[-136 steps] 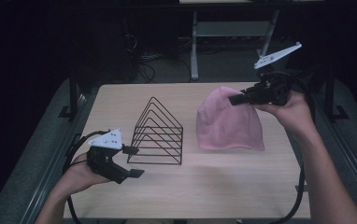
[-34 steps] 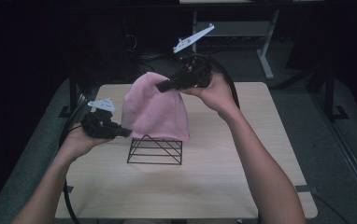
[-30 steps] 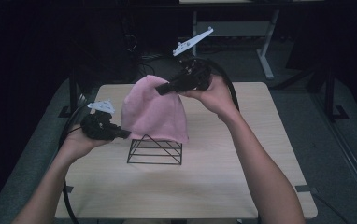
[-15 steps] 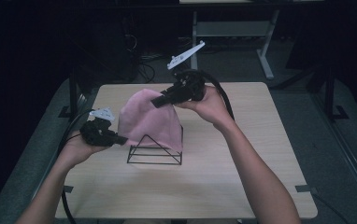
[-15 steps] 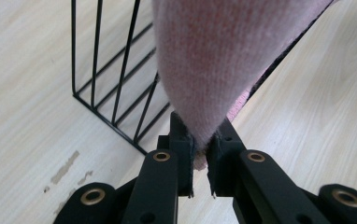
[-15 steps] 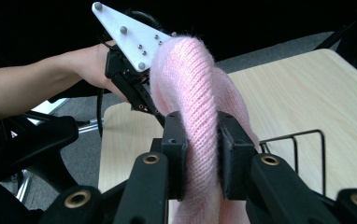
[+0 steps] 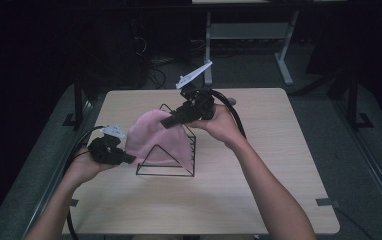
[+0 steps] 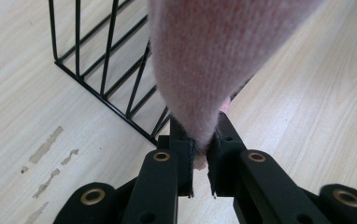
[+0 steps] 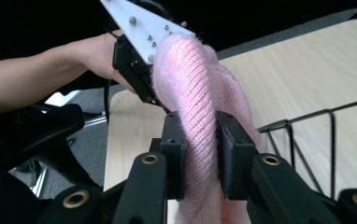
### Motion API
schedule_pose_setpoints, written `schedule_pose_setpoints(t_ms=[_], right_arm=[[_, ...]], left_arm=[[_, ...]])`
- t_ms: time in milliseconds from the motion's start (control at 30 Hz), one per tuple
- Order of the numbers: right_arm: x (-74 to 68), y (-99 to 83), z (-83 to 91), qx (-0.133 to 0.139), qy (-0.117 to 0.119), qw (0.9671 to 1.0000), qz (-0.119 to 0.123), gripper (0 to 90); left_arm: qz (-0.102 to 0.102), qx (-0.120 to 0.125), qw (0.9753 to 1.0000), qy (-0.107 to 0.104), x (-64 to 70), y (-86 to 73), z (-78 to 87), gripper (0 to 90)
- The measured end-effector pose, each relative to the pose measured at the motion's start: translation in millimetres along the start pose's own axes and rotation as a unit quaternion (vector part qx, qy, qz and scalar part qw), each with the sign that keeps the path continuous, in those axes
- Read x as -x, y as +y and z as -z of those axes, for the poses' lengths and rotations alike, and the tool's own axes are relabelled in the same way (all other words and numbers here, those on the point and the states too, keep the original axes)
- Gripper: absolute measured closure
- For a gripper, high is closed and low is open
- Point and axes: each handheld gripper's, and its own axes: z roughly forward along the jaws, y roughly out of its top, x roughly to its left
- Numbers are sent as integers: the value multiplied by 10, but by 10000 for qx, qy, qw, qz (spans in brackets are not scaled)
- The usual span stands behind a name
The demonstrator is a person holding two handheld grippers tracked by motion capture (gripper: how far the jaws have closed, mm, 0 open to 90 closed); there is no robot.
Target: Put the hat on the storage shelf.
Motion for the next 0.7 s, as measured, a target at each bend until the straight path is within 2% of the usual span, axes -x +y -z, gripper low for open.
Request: schedule_pose_setpoints(t_ms=[67,133,300,500,600,700], right_arm=[[8,-14,-16,-1,9,10000,41,744],[16,-41,-35,-7,45,10000,-10,745],[28,-86,-117,-72,109,9999,-46,754],[18,-160,-258,-116,190,9996,-157,762],[31,-203,-300,-150,189,9996,-170,761],[17,-226,-324,-171,231,9994,-214,726]], left_arm=[[-27,-6,10000,-25,-8,-10,-7,812],[50,68,9999,-67,-12,-29,0,790],[80,504,9983,-287,-34,-9,125,745],[-190,842,9958,-317,38,101,257,694],[-253,904,9951,-305,38,137,296,715],[-206,901,9953,-306,44,142,300,815]])
